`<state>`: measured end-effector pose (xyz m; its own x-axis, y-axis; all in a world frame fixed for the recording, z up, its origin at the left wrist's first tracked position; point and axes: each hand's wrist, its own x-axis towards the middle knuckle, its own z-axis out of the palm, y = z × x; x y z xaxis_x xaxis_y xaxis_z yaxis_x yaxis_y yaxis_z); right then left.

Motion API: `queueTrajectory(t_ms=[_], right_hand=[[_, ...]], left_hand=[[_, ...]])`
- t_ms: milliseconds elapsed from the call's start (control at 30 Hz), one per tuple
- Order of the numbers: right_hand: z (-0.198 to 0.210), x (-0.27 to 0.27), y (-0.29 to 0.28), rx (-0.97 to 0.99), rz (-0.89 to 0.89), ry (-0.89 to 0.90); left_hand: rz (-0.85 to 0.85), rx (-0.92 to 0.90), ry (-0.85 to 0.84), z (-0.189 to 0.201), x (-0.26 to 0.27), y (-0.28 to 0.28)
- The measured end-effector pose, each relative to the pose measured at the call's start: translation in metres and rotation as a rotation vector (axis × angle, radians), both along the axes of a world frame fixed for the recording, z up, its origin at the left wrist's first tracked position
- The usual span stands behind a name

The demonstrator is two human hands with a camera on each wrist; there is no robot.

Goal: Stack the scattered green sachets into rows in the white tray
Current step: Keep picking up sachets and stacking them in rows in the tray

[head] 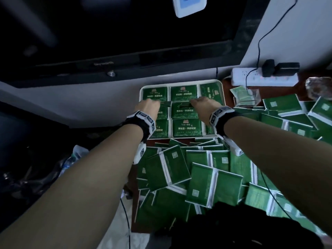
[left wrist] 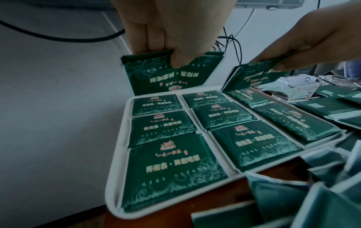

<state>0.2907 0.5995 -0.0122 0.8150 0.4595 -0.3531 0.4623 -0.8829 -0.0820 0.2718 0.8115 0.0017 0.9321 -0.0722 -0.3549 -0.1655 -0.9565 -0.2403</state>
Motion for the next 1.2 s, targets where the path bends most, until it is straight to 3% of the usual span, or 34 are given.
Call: queueTrajectory(t_ms=[200, 400, 733, 1200], right_hand=[[-0.022, 0.035, 0.02, 0.079, -0.017, -0.017], [-0.044, 0.064, 0.036, 0.036, 0.016, 0.015], [-0.07, 0.073, 0.033, -0.022, 0.04, 0.105], [-0.081, 0.087, 0.038, 0.0, -0.02, 0.033]], left_hand=[[-0.046, -0.076, -0.034, -0.039, 0.041, 0.03], [-0.046, -0.081, -0.046, -0.066, 0.062, 0.042], [-0.063, -0.035, 0.031, -0.096, 0.062, 0.045], [-0.098, -0.069, 0.003, -0.104, 0.083, 0.056]])
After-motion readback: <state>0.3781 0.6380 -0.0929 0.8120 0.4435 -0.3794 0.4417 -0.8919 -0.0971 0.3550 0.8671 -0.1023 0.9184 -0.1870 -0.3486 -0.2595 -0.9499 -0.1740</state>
